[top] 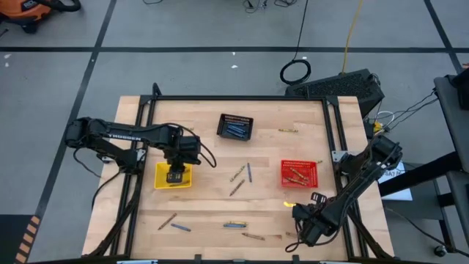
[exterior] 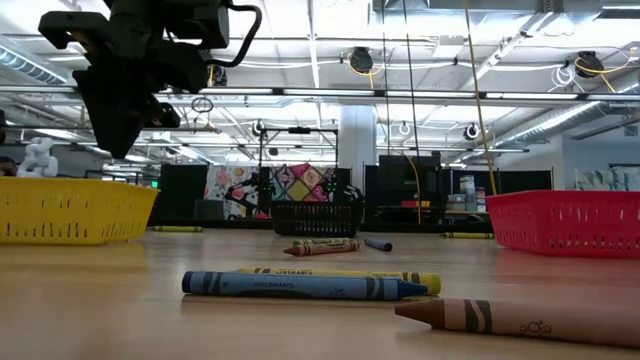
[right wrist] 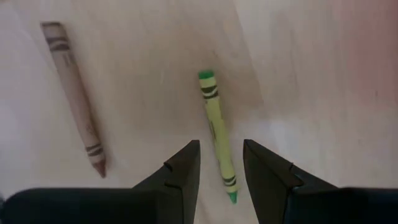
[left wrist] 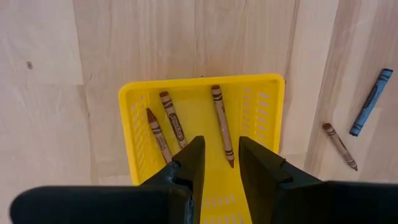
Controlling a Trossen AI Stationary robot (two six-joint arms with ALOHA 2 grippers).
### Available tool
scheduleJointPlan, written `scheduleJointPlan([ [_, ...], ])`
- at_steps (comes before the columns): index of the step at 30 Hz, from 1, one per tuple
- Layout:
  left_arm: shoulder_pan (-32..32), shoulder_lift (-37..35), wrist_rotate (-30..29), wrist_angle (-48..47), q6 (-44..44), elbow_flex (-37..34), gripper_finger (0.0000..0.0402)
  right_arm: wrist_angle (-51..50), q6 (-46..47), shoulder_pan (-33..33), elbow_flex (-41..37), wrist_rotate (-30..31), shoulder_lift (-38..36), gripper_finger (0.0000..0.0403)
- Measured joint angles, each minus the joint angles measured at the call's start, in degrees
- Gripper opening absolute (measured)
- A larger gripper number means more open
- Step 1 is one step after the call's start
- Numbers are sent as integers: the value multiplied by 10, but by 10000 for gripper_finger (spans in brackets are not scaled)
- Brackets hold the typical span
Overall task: Sort crayons
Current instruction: Put the green crayon into the red bin
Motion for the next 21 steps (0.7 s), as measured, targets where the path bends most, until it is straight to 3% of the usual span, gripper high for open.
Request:
scheduleJointPlan([
  [8, 0, 0, 0, 0, 2, 0, 88, 0, -32, -1, -2, -11, 23, 109],
  [16, 0, 0, 0, 8, 2, 0, 88, 78, -27, -2, -67, -29, 21, 109],
  [21, 0, 0, 0, 11, 2, 0, 88, 94, 1, -5, -85, -38, 21, 81],
])
